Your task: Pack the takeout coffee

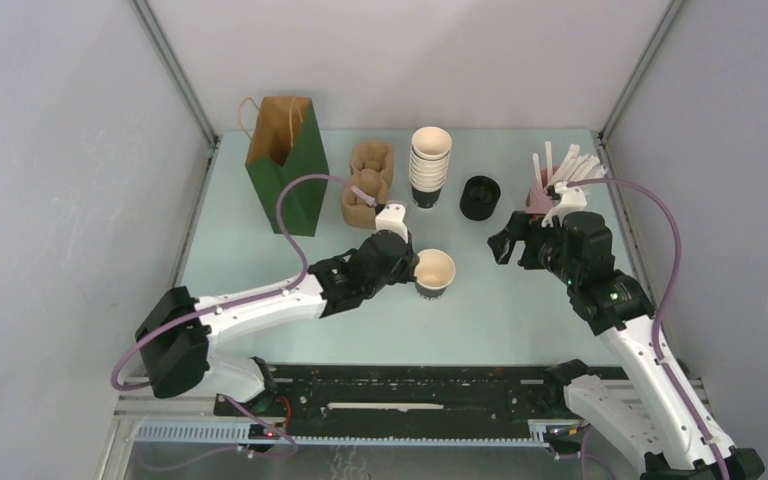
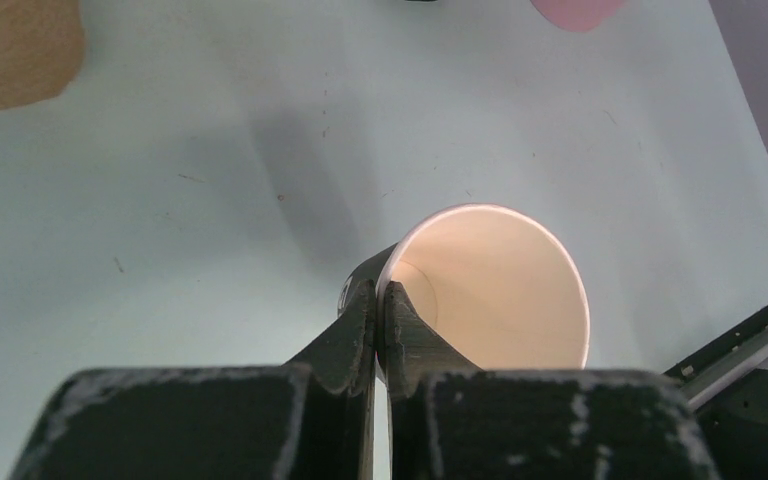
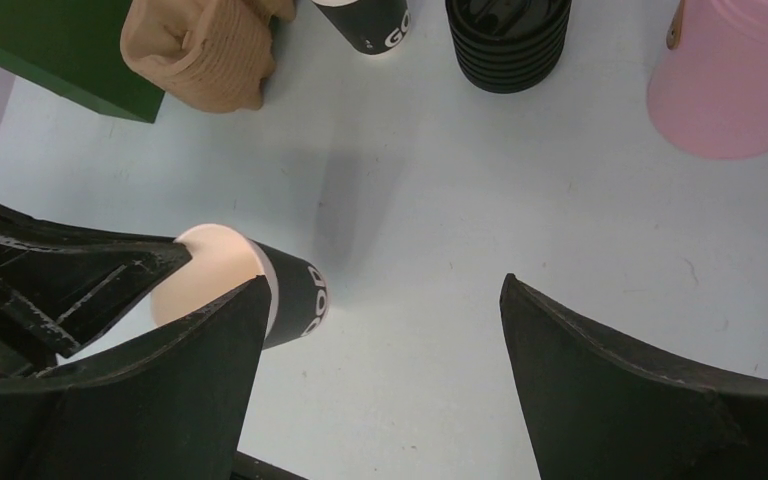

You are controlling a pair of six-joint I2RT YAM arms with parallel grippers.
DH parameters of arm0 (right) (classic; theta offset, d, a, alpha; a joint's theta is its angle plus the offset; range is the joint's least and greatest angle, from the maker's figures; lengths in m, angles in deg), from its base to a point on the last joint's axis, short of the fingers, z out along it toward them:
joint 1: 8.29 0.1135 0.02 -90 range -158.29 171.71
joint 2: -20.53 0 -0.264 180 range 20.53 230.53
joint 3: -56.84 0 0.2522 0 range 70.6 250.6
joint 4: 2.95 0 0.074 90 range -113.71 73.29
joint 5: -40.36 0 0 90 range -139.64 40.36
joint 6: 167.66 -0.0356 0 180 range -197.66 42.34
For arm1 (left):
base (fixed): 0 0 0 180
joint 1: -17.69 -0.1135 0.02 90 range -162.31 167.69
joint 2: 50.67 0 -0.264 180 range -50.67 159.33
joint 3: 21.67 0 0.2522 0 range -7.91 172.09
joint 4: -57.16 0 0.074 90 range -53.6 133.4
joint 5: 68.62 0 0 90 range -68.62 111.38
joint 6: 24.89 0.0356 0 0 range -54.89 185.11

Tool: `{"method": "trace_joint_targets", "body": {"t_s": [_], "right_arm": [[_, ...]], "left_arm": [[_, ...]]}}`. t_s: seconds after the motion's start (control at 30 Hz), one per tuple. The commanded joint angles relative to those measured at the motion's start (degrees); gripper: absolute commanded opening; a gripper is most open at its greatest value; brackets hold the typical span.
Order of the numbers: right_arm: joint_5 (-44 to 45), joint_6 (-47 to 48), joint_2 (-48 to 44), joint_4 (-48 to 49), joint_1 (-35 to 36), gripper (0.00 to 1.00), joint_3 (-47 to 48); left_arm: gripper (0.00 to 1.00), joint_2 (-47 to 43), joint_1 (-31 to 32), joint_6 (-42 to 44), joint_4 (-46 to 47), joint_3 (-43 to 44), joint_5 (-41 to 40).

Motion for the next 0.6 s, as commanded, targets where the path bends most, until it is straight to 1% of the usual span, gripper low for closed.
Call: {"method": "trace_joint_targets", "body": {"t_s": [0.0, 0.13, 0.27, 0.57], "right_arm": [[1.25, 0.88, 0.23, 0.71, 0.57, 0.95, 0.71], [1.30, 1.09, 0.29, 1.09, 0.59, 0.95, 0.54], [1.24, 1.13, 0.65, 0.98, 0.60, 0.95, 0.54], [1.35, 1.17, 0.26, 1.18, 0.66, 0.95, 0.03]], "left_arm": [[0.00, 1.96, 0.20, -1.92, 6.77, -1.87, -0.47], [0.00, 3.44, 0.55, -1.14, 9.42, -3.09, -1.50], [0.00, 4.69, 1.14, -0.98, 9.79, -3.94, -2.92], [0.00, 6.42, 1.25, -1.98, 10.20, -4.45, -2.80]]}}
